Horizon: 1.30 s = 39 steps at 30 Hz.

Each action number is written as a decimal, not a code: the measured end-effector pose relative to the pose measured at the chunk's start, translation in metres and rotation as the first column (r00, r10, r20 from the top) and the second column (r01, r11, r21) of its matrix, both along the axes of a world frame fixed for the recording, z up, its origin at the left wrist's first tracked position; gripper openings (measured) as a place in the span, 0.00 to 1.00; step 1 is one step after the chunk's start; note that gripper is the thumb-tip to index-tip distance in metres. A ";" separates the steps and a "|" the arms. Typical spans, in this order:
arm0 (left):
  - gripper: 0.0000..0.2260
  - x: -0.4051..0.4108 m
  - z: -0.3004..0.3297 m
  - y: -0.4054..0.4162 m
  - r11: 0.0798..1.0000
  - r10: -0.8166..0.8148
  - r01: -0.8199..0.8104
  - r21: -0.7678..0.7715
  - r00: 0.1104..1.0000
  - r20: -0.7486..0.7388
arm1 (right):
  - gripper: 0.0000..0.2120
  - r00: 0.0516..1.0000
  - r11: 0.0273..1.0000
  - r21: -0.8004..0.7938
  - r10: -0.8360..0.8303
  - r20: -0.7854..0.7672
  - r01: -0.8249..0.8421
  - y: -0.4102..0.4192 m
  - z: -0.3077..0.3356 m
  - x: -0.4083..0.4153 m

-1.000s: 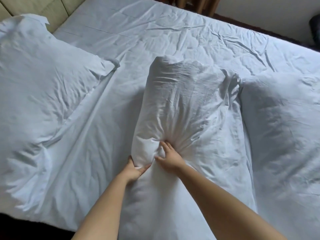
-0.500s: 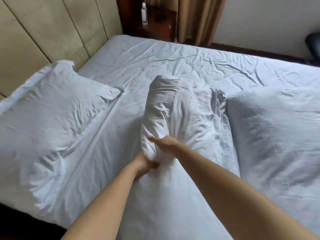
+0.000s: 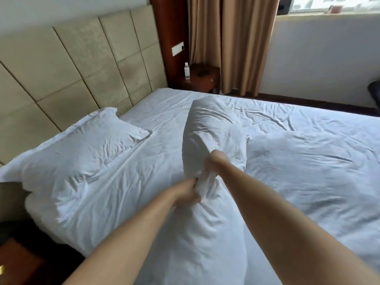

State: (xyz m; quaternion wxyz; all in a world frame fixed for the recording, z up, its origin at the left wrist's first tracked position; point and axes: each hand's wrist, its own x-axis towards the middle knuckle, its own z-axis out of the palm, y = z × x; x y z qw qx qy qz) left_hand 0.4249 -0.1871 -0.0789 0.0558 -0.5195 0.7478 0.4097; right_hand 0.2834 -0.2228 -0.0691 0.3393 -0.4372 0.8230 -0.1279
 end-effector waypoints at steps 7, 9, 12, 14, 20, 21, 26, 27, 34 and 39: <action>0.31 0.014 -0.008 -0.001 0.990 -0.106 0.076 0.116 0.953 0.284 | 0.15 0.996 0.992 -0.096 -0.078 0.045 0.083 0.012 -0.012 -0.005; 0.26 0.015 -0.020 -0.010 0.991 -0.137 0.126 0.054 0.942 0.306 | 0.15 0.996 0.993 -0.087 -0.080 0.024 0.082 0.010 -0.018 0.002; 0.20 0.015 -0.028 -0.020 0.995 -0.086 0.071 0.064 0.957 0.278 | 0.15 0.996 0.992 -0.094 -0.086 -0.004 0.085 0.006 -0.023 0.006; 0.17 0.015 -0.026 -0.022 0.994 -0.014 -0.007 0.105 0.980 0.198 | 0.15 0.997 0.990 -0.119 -0.077 -0.005 0.075 0.004 -0.019 0.006; 0.07 -0.006 0.012 -0.005 0.991 0.128 -0.129 0.024 0.990 0.061 | 0.13 0.999 0.969 -0.246 -0.043 -0.033 0.034 0.011 0.017 -0.021; 0.07 -0.013 0.025 0.001 0.991 0.136 -0.136 0.000 0.990 0.040 | 0.13 0.999 0.961 -0.275 -0.037 -0.027 0.028 0.014 0.027 -0.029; 0.12 -0.083 0.100 0.054 0.990 0.090 -0.097 -0.105 0.993 -0.071 | 0.09 0.999 0.903 -0.426 -0.054 -0.006 0.046 0.059 0.080 -0.103; 0.12 -0.105 0.112 0.072 0.988 0.075 -0.085 -0.127 0.994 -0.084 | 0.09 0.998 0.890 -0.452 -0.063 0.000 0.056 0.075 0.087 -0.125; 0.09 -0.279 0.117 0.193 0.977 -0.079 0.058 -0.205 0.992 -0.095 | 0.12 0.970 0.855 -0.458 -0.215 0.117 0.244 0.200 0.087 -0.294; 0.11 -0.382 0.082 0.265 0.947 -0.196 0.210 -0.244 0.977 0.079 | 0.06 0.925 0.872 -0.310 -0.344 0.163 0.379 0.274 0.047 -0.384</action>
